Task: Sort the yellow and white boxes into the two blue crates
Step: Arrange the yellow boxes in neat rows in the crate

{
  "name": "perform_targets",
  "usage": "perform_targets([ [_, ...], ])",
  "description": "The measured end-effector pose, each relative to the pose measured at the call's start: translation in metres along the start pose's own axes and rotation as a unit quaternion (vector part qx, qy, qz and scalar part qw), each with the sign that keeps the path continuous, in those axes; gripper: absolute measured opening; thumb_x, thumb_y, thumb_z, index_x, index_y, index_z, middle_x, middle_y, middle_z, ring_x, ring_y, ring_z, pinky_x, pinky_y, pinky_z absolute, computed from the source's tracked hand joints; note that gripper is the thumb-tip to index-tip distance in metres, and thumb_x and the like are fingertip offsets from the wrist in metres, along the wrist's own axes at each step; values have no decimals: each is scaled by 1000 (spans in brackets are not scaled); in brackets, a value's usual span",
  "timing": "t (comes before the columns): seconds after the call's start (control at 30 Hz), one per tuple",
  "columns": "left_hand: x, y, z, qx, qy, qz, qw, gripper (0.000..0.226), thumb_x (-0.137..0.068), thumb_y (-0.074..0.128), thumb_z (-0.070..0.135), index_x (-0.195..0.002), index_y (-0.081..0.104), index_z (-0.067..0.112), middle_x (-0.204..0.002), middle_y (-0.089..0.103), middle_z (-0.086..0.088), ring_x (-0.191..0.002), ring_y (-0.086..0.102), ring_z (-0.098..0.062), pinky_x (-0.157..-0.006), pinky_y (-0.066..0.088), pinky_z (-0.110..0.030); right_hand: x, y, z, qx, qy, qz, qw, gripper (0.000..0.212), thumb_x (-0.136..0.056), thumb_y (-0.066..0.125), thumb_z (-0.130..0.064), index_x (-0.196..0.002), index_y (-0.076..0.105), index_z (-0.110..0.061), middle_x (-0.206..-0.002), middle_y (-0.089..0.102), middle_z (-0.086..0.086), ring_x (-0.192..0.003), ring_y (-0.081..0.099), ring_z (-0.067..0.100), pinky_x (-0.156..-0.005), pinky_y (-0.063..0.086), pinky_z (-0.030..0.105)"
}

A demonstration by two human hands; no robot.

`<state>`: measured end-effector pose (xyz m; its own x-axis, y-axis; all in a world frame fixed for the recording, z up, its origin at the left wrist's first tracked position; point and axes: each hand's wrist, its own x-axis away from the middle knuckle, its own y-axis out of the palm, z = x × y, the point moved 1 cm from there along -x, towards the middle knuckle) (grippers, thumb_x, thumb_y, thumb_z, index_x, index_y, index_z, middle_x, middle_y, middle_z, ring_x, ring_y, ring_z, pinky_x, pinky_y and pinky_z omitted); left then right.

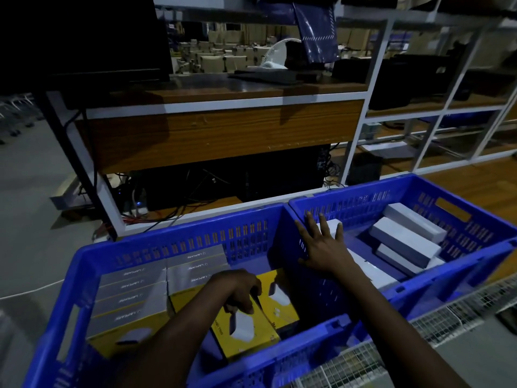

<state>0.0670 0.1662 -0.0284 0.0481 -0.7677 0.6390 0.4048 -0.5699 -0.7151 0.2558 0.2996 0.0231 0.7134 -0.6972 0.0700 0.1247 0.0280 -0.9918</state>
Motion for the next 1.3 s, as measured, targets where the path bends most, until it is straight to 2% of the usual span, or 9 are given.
perform_targets([
  [0.13,5,-7,-1,26,30,37,999,51,-79,80,33,-123,63,14,-115,69,-14,-71,67,-24,-64,56,-34,0,-1,0,1,2,-9,1000,96,-90,48,-60,-152,-16,-25,-159,-24,8,-146,-19,35,-111,-2,67],
  [0.2,10,-14,-1,42,52,63,996,44,-76,81,40,-110,73,13,-110,72,-7,-85,68,-22,-74,56,-35,1,-2,0,0,2,-13,1000,95,-90,47,-60,-152,-16,-25,-159,-24,8,-146,-19,35,-111,-2,68],
  [0.33,18,-21,-5,72,68,101,990,45,-69,83,49,-86,77,8,-90,73,-17,-85,68,-35,-74,54,-45,1,-4,0,-5,5,-23,1000,95,-90,47,-60,-152,-15,-25,-159,-23,6,-147,-19,34,-110,2,69],
  [0.6,50,-34,-13,184,119,171,960,30,-78,81,32,-96,77,9,-97,74,-8,-89,68,-21,-83,56,-41,2,-10,-3,-25,2,-31,999,91,-93,47,-55,-152,-14,-23,-160,-22,5,-147,-17,33,-111,7,67],
  [0.77,78,-44,-38,269,159,269,911,22,-90,69,21,-104,73,5,-100,72,-6,-87,65,-5,-78,50,-21,-3,-25,-24,-146,-58,46,986,72,-95,55,-34,-153,14,-21,-158,23,10,-142,29,32,-106,35,48],
  [0.83,92,-48,-47,339,164,330,866,16,-91,67,15,-100,72,3,-89,70,0,-79,64,2,-74,50,-18,-7,-36,-42,-236,-109,94,961,52,-95,57,-18,-144,39,-17,-137,54,14,-119,55,33,-86,48,32],
  [1.03,119,-42,-89,497,120,452,731,14,-94,62,16,-84,69,11,-81,67,-8,-75,65,-18,-68,51,-33,-23,-51,-104,-443,-221,58,867,32,-95,56,-6,-117,61,-30,-111,71,0,-101,68,21,-84,56,45],
  [1.17,128,-29,-108,549,86,451,698,21,-98,56,18,-91,68,1,-80,66,-5,-77,62,-19,-73,47,-34,-31,-56,-136,-623,-194,-75,754,27,-97,51,-9,-109,68,-26,-107,73,5,-101,68,27,-80,56,43],
  [1.3,123,-11,-120,562,36,440,699,23,-96,59,33,-86,74,19,-91,72,-4,-94,66,-31,-80,48,-41,-48,-44,-147,-681,-133,-170,700,30,-101,41,-26,-116,68,-27,-119,58,33,-89,54,40,-78,41,49],
])
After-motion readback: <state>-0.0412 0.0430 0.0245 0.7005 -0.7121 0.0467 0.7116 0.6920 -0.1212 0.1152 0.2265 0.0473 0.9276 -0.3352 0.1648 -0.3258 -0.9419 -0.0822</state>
